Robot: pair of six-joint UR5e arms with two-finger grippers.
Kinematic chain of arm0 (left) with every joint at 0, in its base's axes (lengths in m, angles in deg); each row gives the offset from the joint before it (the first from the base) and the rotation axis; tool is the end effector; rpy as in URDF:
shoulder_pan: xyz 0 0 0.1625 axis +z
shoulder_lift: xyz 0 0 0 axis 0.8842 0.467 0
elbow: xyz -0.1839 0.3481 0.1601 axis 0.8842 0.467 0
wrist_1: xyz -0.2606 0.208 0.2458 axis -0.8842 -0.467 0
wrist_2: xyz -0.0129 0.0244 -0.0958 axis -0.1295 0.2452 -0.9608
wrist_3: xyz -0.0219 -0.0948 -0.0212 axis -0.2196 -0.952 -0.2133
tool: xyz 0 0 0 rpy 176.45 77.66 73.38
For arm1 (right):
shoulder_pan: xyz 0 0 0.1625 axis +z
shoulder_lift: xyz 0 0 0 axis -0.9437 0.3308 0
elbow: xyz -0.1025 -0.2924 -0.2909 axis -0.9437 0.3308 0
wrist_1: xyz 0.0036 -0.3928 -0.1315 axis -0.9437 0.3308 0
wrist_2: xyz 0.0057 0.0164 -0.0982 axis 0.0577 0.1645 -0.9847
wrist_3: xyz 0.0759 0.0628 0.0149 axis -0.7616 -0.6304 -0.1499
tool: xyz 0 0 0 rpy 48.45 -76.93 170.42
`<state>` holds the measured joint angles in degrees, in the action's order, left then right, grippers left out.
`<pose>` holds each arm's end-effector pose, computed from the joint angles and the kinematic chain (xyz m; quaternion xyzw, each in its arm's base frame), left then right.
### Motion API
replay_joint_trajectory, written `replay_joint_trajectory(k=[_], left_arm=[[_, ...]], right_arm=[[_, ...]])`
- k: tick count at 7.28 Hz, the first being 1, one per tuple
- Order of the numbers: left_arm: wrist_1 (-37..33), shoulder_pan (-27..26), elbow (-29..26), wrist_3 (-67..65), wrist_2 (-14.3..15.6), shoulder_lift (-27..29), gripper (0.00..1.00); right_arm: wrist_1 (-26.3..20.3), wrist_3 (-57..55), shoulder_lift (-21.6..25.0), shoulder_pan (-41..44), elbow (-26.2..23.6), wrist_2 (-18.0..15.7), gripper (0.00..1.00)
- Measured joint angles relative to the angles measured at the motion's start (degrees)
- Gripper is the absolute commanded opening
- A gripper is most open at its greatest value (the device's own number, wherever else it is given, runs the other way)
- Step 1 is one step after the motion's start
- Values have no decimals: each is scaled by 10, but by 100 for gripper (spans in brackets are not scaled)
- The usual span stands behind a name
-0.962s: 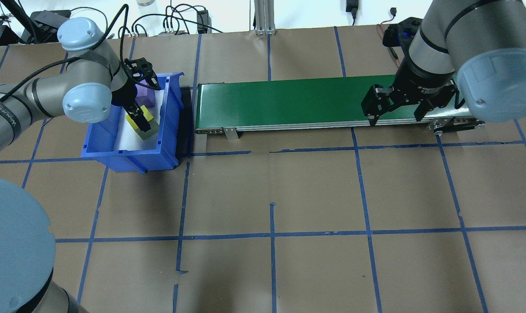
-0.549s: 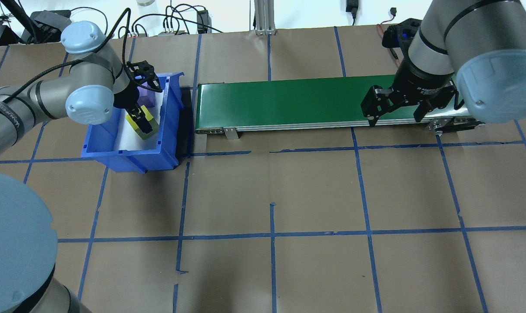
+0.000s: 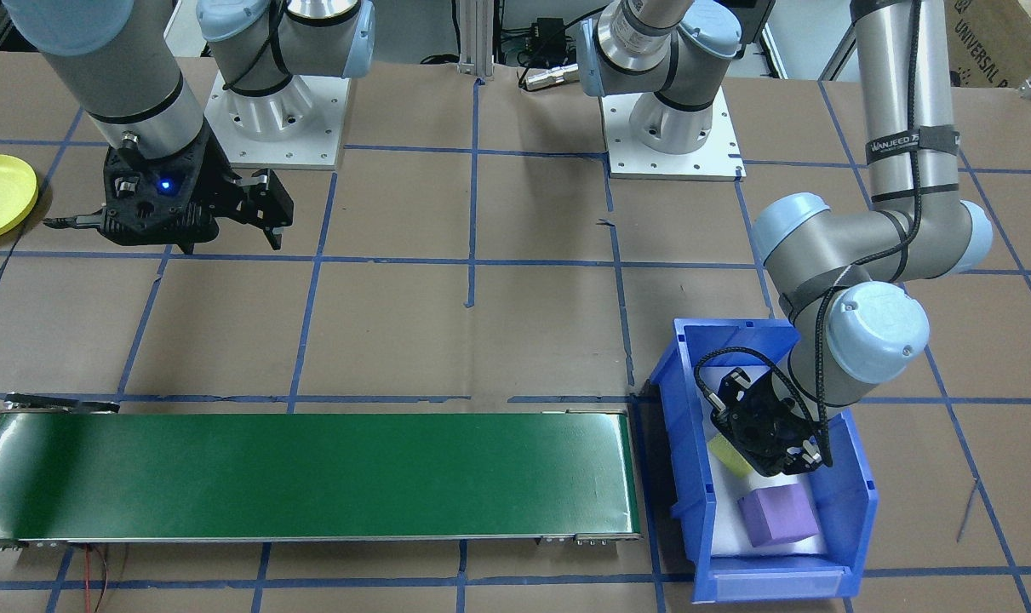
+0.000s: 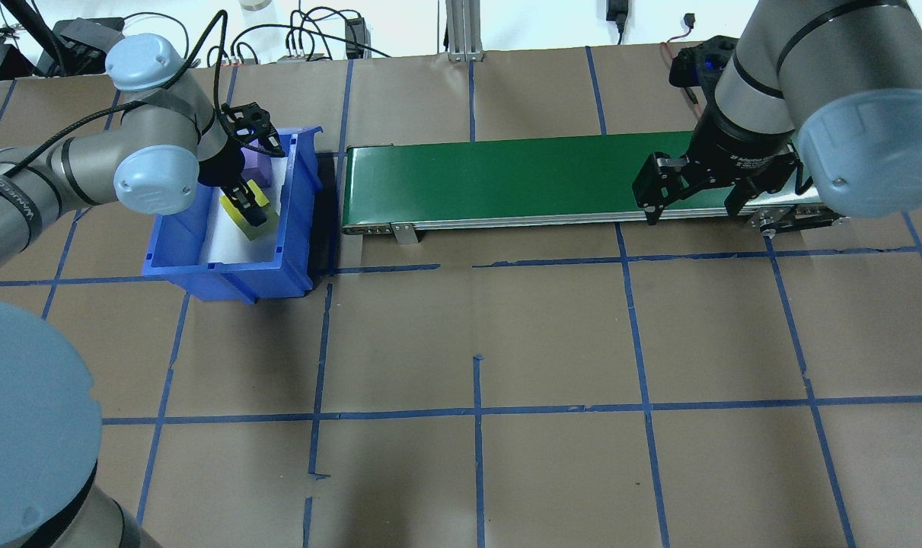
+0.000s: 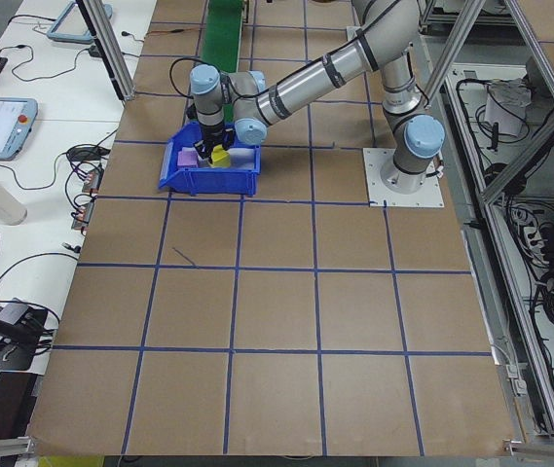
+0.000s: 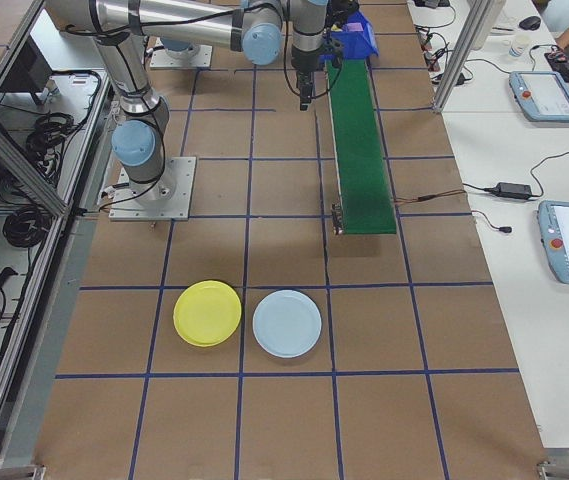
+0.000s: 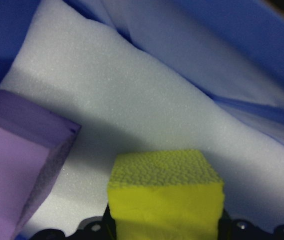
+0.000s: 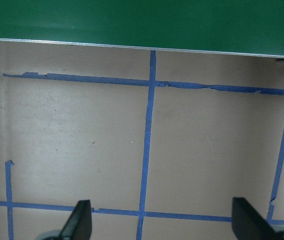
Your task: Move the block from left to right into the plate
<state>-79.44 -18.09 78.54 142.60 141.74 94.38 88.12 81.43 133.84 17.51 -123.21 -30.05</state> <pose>-0.0230 -0.6387 0.2398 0.4543 0.8907 -0.0032 0.0181 0.1192 -0.4841 0.4246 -0.0404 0.9991 0.0108 0.0062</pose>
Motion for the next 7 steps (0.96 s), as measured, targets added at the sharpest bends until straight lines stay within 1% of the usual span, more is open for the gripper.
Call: replay_joint_trajectory(k=[1,2,4,5,7], left_arm=[[-5,0,-13,-17,0,-8,33],[-29,0,-30,-53,-4,-21,33],[-112,-6,-76,-176,-30,-50,33],[-134,-22,-91,-258,-37,-60,31],[-140,-85,-100,-419,-36,-65,31]], right_arm=[[0,3,0,0,-1,0,100],[1,4,0,0,-1,0,100],[1,6,0,0,-1,0,100],[1,6,-1,0,-1,-1,100],[1,7,-1,0,-3,0,100]])
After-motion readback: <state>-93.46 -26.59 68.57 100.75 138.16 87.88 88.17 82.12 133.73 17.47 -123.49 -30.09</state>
